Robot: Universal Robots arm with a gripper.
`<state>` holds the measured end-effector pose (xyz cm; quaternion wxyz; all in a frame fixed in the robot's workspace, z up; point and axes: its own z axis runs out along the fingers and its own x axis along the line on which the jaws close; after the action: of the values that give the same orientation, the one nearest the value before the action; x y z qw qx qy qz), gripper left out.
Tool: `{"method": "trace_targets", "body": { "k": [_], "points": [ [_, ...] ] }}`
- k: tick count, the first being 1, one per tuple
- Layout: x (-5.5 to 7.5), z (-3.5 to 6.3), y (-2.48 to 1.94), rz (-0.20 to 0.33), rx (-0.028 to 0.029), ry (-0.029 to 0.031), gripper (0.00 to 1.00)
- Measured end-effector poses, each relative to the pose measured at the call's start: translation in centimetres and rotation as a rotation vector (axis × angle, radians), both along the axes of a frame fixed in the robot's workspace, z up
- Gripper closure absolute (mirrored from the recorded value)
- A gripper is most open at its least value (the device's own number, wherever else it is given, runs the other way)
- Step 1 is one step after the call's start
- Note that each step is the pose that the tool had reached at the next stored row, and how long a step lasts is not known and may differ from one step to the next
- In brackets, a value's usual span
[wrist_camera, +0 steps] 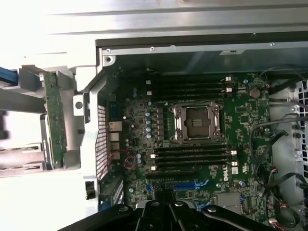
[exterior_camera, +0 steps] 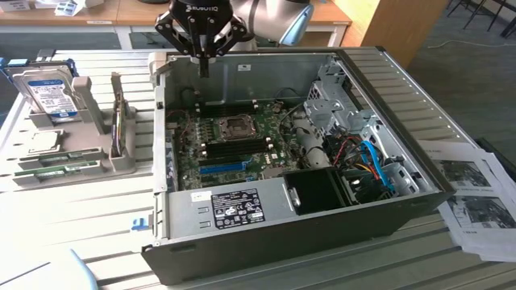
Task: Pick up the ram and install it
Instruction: 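Reach for the ram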
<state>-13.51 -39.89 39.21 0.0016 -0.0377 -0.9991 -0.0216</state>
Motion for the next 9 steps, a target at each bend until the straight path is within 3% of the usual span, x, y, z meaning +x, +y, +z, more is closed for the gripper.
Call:
{"method": "trace_targets", "body": {
  "k": [9],
  "points": [
    [-1.2,-0.07,0.00,0.000,0.0001,0.0173,0.91]
  ]
}}
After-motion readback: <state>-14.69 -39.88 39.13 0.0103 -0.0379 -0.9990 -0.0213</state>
